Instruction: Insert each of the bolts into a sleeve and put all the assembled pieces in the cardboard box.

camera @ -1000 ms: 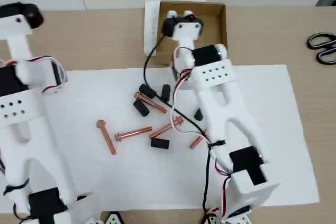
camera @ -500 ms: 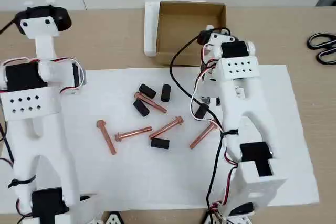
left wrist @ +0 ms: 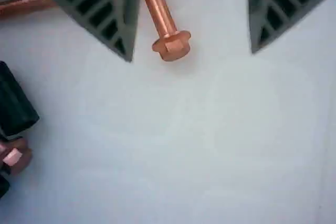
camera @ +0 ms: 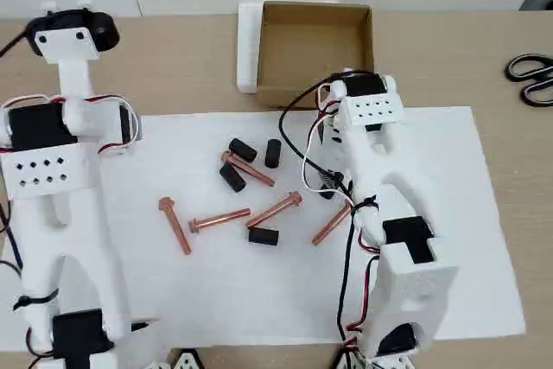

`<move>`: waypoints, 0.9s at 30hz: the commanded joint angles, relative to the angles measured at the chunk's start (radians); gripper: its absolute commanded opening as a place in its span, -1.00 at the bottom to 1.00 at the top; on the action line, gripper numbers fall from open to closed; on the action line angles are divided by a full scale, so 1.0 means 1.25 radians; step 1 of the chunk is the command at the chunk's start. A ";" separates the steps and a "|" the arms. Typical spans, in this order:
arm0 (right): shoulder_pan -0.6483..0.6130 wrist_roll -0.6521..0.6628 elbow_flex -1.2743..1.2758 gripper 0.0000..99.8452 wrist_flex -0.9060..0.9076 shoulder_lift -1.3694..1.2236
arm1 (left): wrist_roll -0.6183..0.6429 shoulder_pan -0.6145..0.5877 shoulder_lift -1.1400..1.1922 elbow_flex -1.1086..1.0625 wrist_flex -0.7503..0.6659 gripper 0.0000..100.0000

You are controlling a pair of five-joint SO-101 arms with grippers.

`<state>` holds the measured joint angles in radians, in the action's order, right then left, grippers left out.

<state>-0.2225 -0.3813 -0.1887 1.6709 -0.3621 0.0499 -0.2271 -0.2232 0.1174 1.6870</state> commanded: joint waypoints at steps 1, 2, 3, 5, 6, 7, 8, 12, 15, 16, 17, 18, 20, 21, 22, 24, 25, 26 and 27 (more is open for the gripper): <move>-0.008 -0.031 -0.018 -0.76 -0.014 -0.001 | -0.005 0.007 -0.027 -0.002 -0.016 -0.72; -0.008 -0.042 -0.018 -0.72 -0.020 -0.002 | -0.005 0.007 -0.027 -0.002 -0.016 -0.72; -0.008 -0.054 -0.018 -0.66 -0.020 -0.002 | -0.005 0.007 -0.027 -0.002 -0.016 -0.72; -0.012 -0.066 -0.018 -0.57 -0.021 -0.002 | -0.005 0.007 -0.028 -0.002 -0.016 -0.72; -0.012 -0.068 -0.018 -0.55 -0.021 -0.002 | -0.005 0.007 -0.028 -0.002 -0.016 -0.72; -0.012 -0.068 -0.018 -0.55 -0.026 -0.002 | -0.005 0.007 -0.028 -0.002 -0.016 -0.72; -0.012 -0.068 -0.018 -0.55 -0.034 -0.003 | -0.009 0.007 -0.029 -0.002 -0.016 -0.72; -0.013 -0.068 -0.018 -0.55 -0.040 -0.003 | -0.009 0.007 -0.028 -0.002 -0.016 -0.72; -0.015 -0.068 -0.018 -0.55 -0.052 -0.003 | -0.009 0.007 -0.027 -0.002 -0.016 -0.72; -0.018 -0.068 -0.018 -0.55 -0.057 -0.003 | -0.009 0.007 -0.027 -0.002 -0.016 -0.72; -0.021 -0.069 -0.018 -0.55 -0.057 -0.003 | -0.009 0.007 -0.027 -0.002 -0.016 -0.72; -0.028 -0.069 -0.018 -0.55 -0.061 -0.003 | -0.009 0.007 -0.027 -0.002 -0.016 -0.72; -0.040 -0.069 -0.017 -0.55 -0.067 -0.003 | -0.009 0.007 -0.027 -0.002 -0.016 -0.72; -0.047 -0.069 -0.017 -0.55 -0.073 -0.003 | -0.009 0.007 -0.027 -0.002 -0.016 -0.72; -0.053 -0.070 -0.017 -0.55 -0.075 -0.004 | -0.009 0.007 -0.027 -0.002 -0.016 -0.72; -0.064 -0.091 -0.016 -0.55 -0.094 -0.004 | -0.009 0.007 -0.027 -0.002 -0.016 -0.72; -0.067 -0.097 -0.015 -0.55 -0.101 -0.008 | -0.009 0.007 -0.027 -0.002 -0.016 -0.72; -0.069 -0.101 -0.015 -0.55 -0.109 -0.017 | -0.009 0.007 -0.027 -0.002 -0.015 -0.72; -0.073 -0.101 -0.016 -0.55 -0.112 -0.029 | -0.009 0.007 -0.027 -0.002 -0.015 -0.72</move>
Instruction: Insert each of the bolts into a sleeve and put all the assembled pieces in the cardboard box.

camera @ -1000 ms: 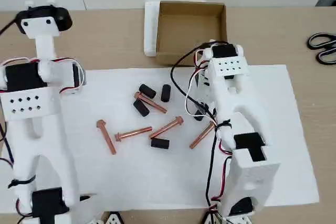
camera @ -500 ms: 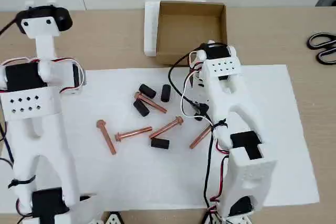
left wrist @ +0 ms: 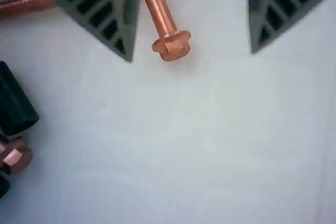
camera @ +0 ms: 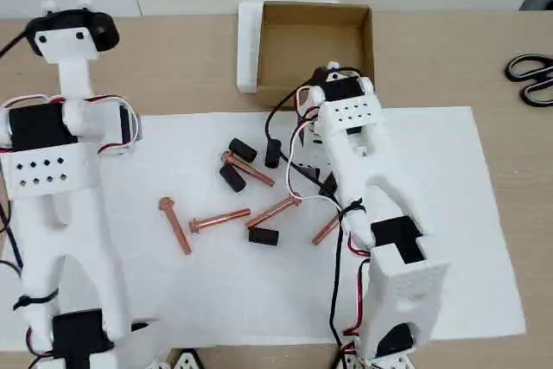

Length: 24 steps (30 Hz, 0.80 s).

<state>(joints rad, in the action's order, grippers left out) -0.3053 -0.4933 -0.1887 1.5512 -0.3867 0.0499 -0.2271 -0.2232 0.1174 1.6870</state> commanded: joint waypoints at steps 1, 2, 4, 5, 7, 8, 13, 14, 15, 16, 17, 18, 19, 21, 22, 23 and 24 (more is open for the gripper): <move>-0.007 -0.011 -0.017 -0.55 -0.017 -0.023 | -0.009 0.007 -0.027 -0.002 -0.015 -0.72; -0.007 -0.011 -0.018 -0.55 -0.018 -0.037 | -0.009 0.007 -0.027 -0.002 -0.014 -0.72; -0.004 -0.011 -0.027 -0.55 -0.015 -0.064 | -0.009 0.006 -0.027 -0.002 -0.014 -0.72; -0.002 -0.011 -0.032 -0.55 -0.014 -0.075 | -0.009 0.006 -0.027 -0.002 -0.014 -0.72; 0.001 -0.011 -0.048 -0.55 -0.014 -0.095 | -0.009 0.006 -0.026 -0.002 -0.014 -0.72; 0.002 -0.011 -0.058 -0.55 -0.013 -0.104 | -0.009 0.006 -0.026 -0.002 -0.014 -0.72; 0.002 -0.007 -0.102 -0.67 -0.015 -0.132 | -0.009 0.006 -0.026 -0.002 -0.014 -0.72; 0.003 -0.007 -0.110 -0.71 -0.015 -0.136 | -0.009 0.006 -0.026 -0.002 -0.014 -0.72; 0.003 -0.007 -0.118 -0.75 -0.015 -0.138 | -0.009 0.006 -0.026 -0.002 -0.012 -0.72; 0.003 -0.007 -0.123 -0.76 -0.015 -0.138 | -0.009 0.006 -0.026 -0.002 -0.012 -0.72; 0.003 -0.007 -0.126 -0.76 -0.015 -0.138 | -0.009 0.006 -0.026 -0.002 -0.012 -0.72; 0.003 -0.007 -0.130 -0.75 -0.015 -0.138 | -0.009 0.006 -0.026 -0.002 -0.012 -0.72; 0.003 -0.007 -0.130 -0.75 -0.017 -0.138 | -0.009 0.006 -0.026 -0.002 -0.012 -0.72; 0.004 -0.007 -0.130 -0.74 -0.017 -0.138 | -0.009 0.006 -0.026 -0.002 -0.012 -0.72; 0.004 -0.006 -0.130 -0.74 -0.017 -0.138 | -0.009 0.005 -0.026 -0.003 -0.012 -0.72; 0.006 -0.006 -0.130 -0.74 -0.017 -0.138 | -0.009 0.005 -0.026 -0.007 -0.014 -0.72; 0.012 -0.006 -0.130 -0.74 -0.017 -0.138 | -0.009 0.005 -0.026 -0.013 -0.015 -0.72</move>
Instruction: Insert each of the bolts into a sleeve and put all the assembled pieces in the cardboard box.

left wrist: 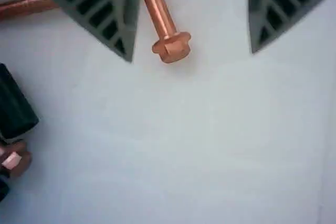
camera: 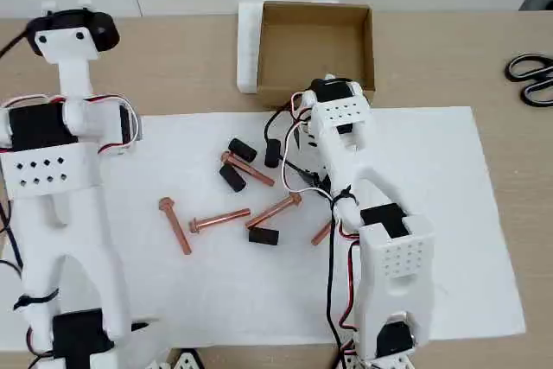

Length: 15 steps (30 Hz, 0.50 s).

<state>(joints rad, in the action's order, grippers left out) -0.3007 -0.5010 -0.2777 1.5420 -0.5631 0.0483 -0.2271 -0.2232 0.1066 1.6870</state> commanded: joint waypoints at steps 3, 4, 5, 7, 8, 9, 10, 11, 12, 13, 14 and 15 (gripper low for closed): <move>0.023 0.000 -0.059 -0.74 -0.003 0.009 | -0.009 0.005 -0.026 -0.020 -0.016 -0.72; 0.029 0.000 -0.059 -0.76 -0.002 0.009 | -0.009 0.005 -0.026 -0.023 -0.016 -0.72; 0.030 0.000 -0.060 -0.79 -0.002 0.009 | -0.009 0.005 -0.026 -0.023 -0.016 -0.72; 0.035 0.005 -0.060 -0.91 -0.002 0.010 | -0.009 0.005 -0.026 -0.023 -0.016 -0.72; 0.036 0.018 -0.060 -0.98 -0.002 0.010 | -0.009 0.005 -0.027 -0.023 -0.016 -0.72; 0.036 0.038 -0.060 -1.00 -0.002 0.010 | -0.009 0.005 -0.027 -0.023 -0.016 -0.72; 0.036 0.053 -0.060 -0.98 -0.001 0.010 | -0.009 0.005 -0.027 -0.023 -0.016 -0.72; 0.037 0.063 -0.060 -0.97 0.002 0.010 | -0.009 0.005 -0.027 -0.023 -0.016 -0.72; 0.039 0.066 -0.060 -0.97 0.012 0.010 | -0.009 0.005 -0.027 -0.023 -0.016 -0.72; 0.039 0.068 -0.065 -0.97 0.021 0.010 | -0.009 0.005 -0.027 -0.023 -0.016 -0.72; 0.039 0.069 -0.074 -0.97 0.037 0.010 | -0.009 0.005 -0.027 -0.023 -0.016 -0.72; 0.039 0.069 -0.087 -0.97 0.057 0.010 | -0.009 0.006 -0.027 -0.023 -0.016 -0.72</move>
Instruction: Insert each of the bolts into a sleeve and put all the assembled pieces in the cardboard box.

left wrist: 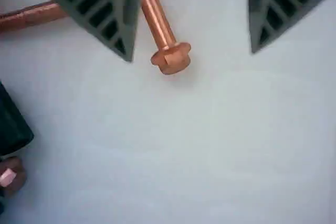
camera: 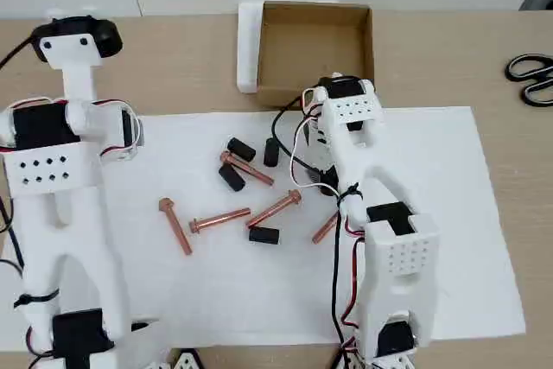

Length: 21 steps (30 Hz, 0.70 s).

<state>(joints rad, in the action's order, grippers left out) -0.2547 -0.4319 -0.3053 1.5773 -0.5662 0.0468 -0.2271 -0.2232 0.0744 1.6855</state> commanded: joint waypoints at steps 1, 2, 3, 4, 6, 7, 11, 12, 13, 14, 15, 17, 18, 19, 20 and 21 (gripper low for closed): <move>0.002 0.014 -0.082 -0.97 0.051 0.013 | -0.007 0.006 -0.027 0.003 -0.015 -0.72; 0.002 0.015 -0.103 -0.97 0.077 0.013 | -0.007 0.006 -0.027 0.003 -0.015 -0.72; 0.002 0.021 -0.126 -0.97 0.100 0.013 | -0.007 0.006 -0.027 0.003 -0.015 -0.72; 0.002 0.041 -0.145 -0.97 0.111 0.013 | -0.007 0.006 -0.027 0.003 -0.015 -0.72; 0.002 0.092 -0.172 -0.97 0.116 0.013 | -0.007 0.007 -0.027 0.003 -0.015 -0.72; 0.002 0.114 -0.180 -0.97 0.117 0.015 | -0.007 0.007 -0.027 0.003 -0.015 -0.72; 0.002 0.158 -0.187 -0.97 0.118 0.084 | -0.007 0.007 -0.026 0.003 -0.015 -0.72; 0.002 0.168 -0.187 -0.97 0.118 0.102 | -0.007 0.007 -0.025 0.002 -0.015 -0.72; 0.002 0.180 -0.187 -0.97 0.118 0.121 | -0.006 0.009 -0.025 -0.003 -0.014 -0.72; 0.002 0.194 -0.187 -0.97 0.118 0.137 | 0.001 0.009 -0.023 -0.015 -0.018 -0.72; 0.002 0.211 -0.187 -0.97 0.117 0.153 | 0.016 0.010 -0.020 -0.037 -0.031 -0.72; -0.003 0.257 -0.187 -0.97 0.114 0.175 | 0.060 0.016 0.009 -0.082 -0.048 -0.72; -0.004 0.281 -0.187 -0.97 0.112 0.182 | 0.065 0.016 0.029 -0.095 -0.049 -0.72; -0.004 0.304 -0.187 -0.97 0.111 0.184 | 0.065 0.020 0.055 -0.100 -0.049 -0.72; -0.004 0.328 -0.189 -0.97 0.110 0.184 | 0.065 0.021 0.082 -0.100 -0.048 -0.72; -0.002 0.351 -0.189 -0.99 0.110 0.184 | 0.068 0.029 0.103 -0.100 -0.042 -0.72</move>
<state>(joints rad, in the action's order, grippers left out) -0.2608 -0.0667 -0.4895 1.7047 -0.4112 0.1189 -0.2102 -0.1404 -0.0468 1.6456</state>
